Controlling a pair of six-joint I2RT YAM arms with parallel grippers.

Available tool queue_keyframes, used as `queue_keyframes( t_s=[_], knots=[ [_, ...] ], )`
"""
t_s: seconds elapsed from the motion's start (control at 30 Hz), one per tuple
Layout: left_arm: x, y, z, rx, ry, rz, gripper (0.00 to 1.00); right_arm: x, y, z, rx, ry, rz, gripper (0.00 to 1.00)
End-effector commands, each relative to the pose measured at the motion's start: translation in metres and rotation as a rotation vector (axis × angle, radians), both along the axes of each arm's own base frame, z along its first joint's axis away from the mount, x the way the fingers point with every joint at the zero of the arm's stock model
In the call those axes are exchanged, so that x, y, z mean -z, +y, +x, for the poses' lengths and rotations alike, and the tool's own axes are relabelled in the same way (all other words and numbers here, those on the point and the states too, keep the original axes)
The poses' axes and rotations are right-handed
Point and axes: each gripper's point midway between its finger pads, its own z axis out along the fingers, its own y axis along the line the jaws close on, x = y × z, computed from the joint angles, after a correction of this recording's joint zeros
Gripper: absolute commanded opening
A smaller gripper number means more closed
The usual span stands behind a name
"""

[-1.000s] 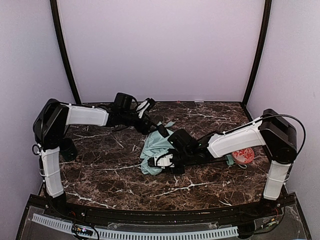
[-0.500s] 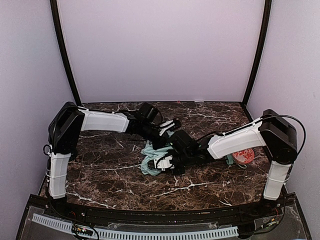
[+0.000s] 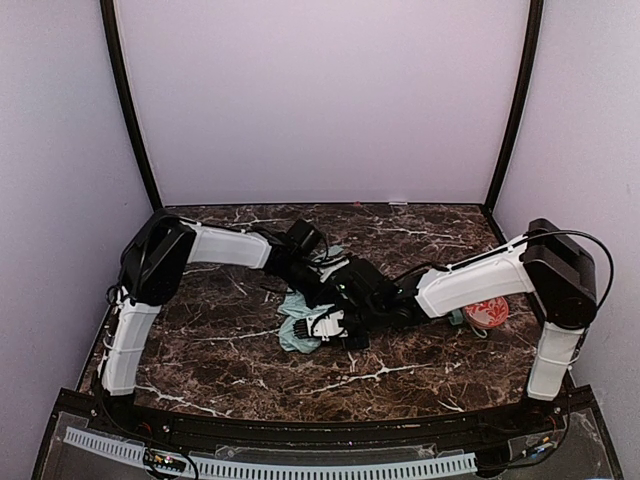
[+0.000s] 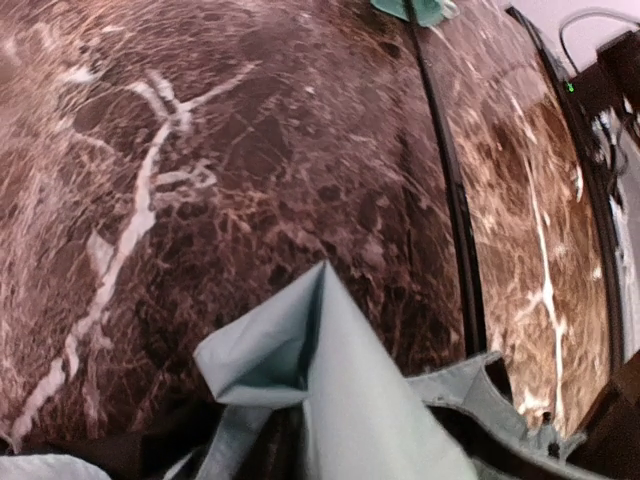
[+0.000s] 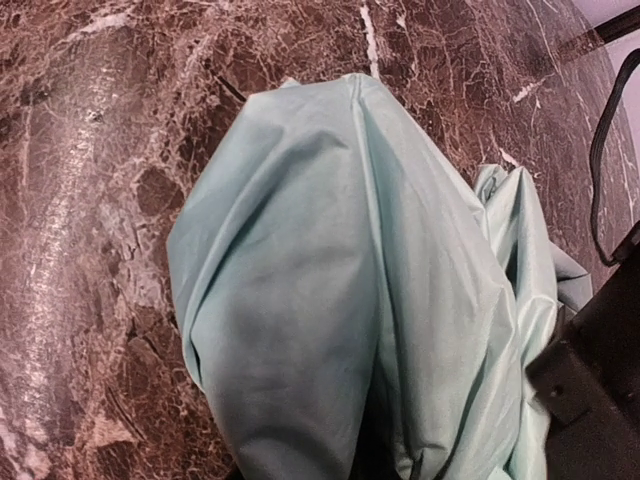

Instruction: Put away the umbrella

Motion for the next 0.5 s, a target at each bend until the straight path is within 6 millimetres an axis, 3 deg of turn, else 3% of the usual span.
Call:
queue_keyframes(
  t_s=[0.0,0.13,0.27,0.3,0.37,0.47],
  knots=[
    [0.004,0.034,-0.004,-0.079,0.085,0.083,0.51,0.01,-0.019,-0.02,0.049,0.168,-0.052,0.14],
    [-0.068,0.039,0.045,-0.19,-0.098,-0.044,0.71,0.023,-0.029,-0.032,0.085,0.319,-0.097,0.13],
    [-0.11,0.081,0.091,-0.362,-0.203,-0.101,0.93,0.036,-0.04,-0.039,0.13,0.4,-0.133,0.12],
    [-0.117,0.092,0.097,-0.395,-0.23,-0.111,0.98,0.039,-0.043,-0.04,0.139,0.415,-0.14,0.12],
    [-0.13,0.113,0.101,-0.45,-0.3,-0.118,0.99,0.043,-0.046,-0.041,0.156,0.443,-0.154,0.12],
    [-0.154,0.136,0.09,-0.492,-0.445,-0.146,0.99,0.048,-0.047,-0.042,0.176,0.497,-0.175,0.11]
  ],
)
